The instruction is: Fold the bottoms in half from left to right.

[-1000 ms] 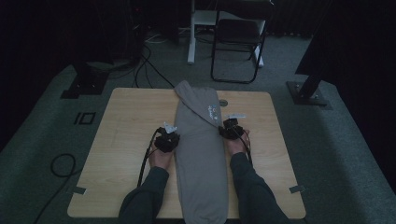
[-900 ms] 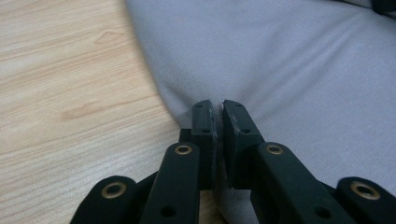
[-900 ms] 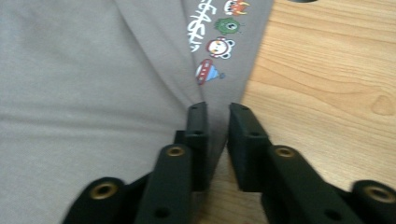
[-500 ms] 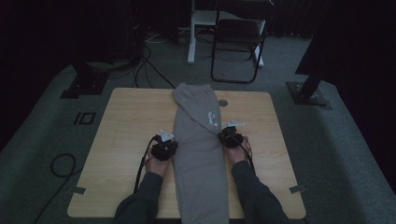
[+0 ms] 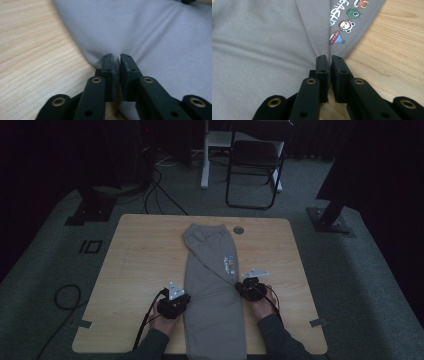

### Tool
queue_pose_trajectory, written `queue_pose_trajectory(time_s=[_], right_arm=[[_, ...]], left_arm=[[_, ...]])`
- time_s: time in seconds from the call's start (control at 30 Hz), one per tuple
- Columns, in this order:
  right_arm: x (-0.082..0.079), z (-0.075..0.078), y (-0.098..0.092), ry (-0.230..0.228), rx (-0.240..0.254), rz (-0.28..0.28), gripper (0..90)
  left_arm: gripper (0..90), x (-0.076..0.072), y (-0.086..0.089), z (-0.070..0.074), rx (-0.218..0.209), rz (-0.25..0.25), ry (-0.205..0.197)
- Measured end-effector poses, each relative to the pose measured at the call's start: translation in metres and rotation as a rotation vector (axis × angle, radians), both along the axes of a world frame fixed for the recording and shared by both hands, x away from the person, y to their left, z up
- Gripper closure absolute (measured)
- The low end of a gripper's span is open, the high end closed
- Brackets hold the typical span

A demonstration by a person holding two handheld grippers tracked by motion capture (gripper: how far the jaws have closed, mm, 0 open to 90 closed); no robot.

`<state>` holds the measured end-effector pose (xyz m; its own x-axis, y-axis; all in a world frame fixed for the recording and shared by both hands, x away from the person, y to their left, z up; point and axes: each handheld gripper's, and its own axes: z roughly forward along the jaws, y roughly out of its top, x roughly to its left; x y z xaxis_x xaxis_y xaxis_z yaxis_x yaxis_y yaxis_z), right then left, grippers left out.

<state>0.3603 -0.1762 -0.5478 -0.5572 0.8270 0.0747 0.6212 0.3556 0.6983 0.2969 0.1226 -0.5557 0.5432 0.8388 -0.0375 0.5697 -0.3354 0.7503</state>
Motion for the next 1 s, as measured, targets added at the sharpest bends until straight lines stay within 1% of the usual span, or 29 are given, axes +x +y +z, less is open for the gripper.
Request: queue_pose_trajectory(time_s=[0.03,0.1,0.13,0.17,0.2,0.23,0.27,0.3,0.33,0.37,0.4,0.43,0.5,0.53,0.6,0.67,0.7,0.73,0.77,0.8,0.87,0.93,0.97,1.0], right_arm=[[0.001,0.000,0.000,0.000,-0.002,0.000,76.7],[0.005,0.000,0.001,0.003,0.013,0.010,62.1],[0.005,0.000,0.001,0.003,0.013,0.010,62.1],[0.007,0.000,0.001,0.009,0.018,0.010,57.5],[0.010,0.001,0.003,0.012,0.020,0.020,50.5],[0.014,0.003,0.007,-0.004,0.010,0.021,44.7],[0.016,0.004,0.009,-0.021,0.006,0.019,42.0],[0.019,0.006,0.012,-0.038,0.002,0.015,39.3],[0.022,0.008,0.014,-0.044,0.004,0.012,36.9],[0.029,0.011,0.019,-0.056,0.009,0.007,34.8],[0.034,0.013,0.023,-0.065,0.009,0.010,33.7],[0.038,0.015,0.027,-0.071,0.007,0.012,33.6],[0.050,0.017,0.038,-0.077,0.001,0.009,34.1],[0.055,0.018,0.044,-0.081,-0.002,0.012,34.7],[0.064,0.018,0.055,-0.081,-0.013,0.025,34.8],[0.072,0.017,0.067,-0.080,-0.026,0.031,34.8],[0.075,0.017,0.072,-0.078,-0.027,0.040,34.8],[0.077,0.016,0.077,-0.075,-0.031,0.042,34.7],[0.078,0.015,0.081,-0.078,-0.039,0.050,34.5],[0.079,0.013,0.089,-0.083,-0.060,0.056,33.6],[0.081,0.010,0.096,-0.084,-0.088,0.060,32.4],[0.085,0.007,0.101,-0.076,-0.089,0.060,30.5],[0.087,0.005,0.103,-0.066,-0.093,0.061,29.6],[0.089,0.002,0.105,-0.059,-0.107,0.059,29.6]], left_arm=[[75.7,0.001,0.000,0.000,-0.001,0.002,0.001],[65.2,0.005,0.000,0.002,0.003,-0.017,0.000],[62.7,0.005,0.000,0.002,0.003,-0.017,0.000],[62.7,0.009,0.000,0.005,0.004,-0.024,-0.008],[59.4,0.015,0.001,0.011,-0.004,-0.026,-0.022],[58.2,0.019,0.002,0.013,-0.008,-0.023,-0.040],[58.1,0.025,0.003,0.017,-0.012,-0.014,-0.061],[58.1,0.031,0.004,0.019,-0.014,-0.005,-0.063],[58.3,0.043,0.005,0.020,-0.033,0.015,-0.045],[60.3,0.052,0.006,0.021,-0.047,0.026,-0.029],[65.2,0.058,0.006,0.020,-0.055,0.031,-0.021],[70.1,0.068,0.006,0.019,-0.060,0.040,-0.013],[78.8,0.081,0.004,0.016,-0.039,0.053,0.004],[81.2,0.086,0.004,0.014,-0.030,0.055,0.011],[85.1,0.096,0.003,0.009,-0.029,0.063,0.031],[86.9,0.102,0.002,0.006,-0.013,0.072,0.034],[87.2,0.103,0.001,0.005,-0.012,0.076,0.044],[87.6,0.104,0.002,0.004,-0.018,0.067,0.040],[87.7,0.103,0.001,0.004,0.004,0.058,0.026],[87.8,0.103,0.000,0.004,0.021,0.052,0.014],[88.5,0.100,-0.002,0.002,0.045,0.044,-0.016],[89.6,0.099,-0.003,0.001,0.051,0.048,-0.033],[89.7,0.099,-0.003,0.001,0.051,0.048,-0.033],[89.8,0.098,-0.004,0.001,0.058,0.052,-0.039]])
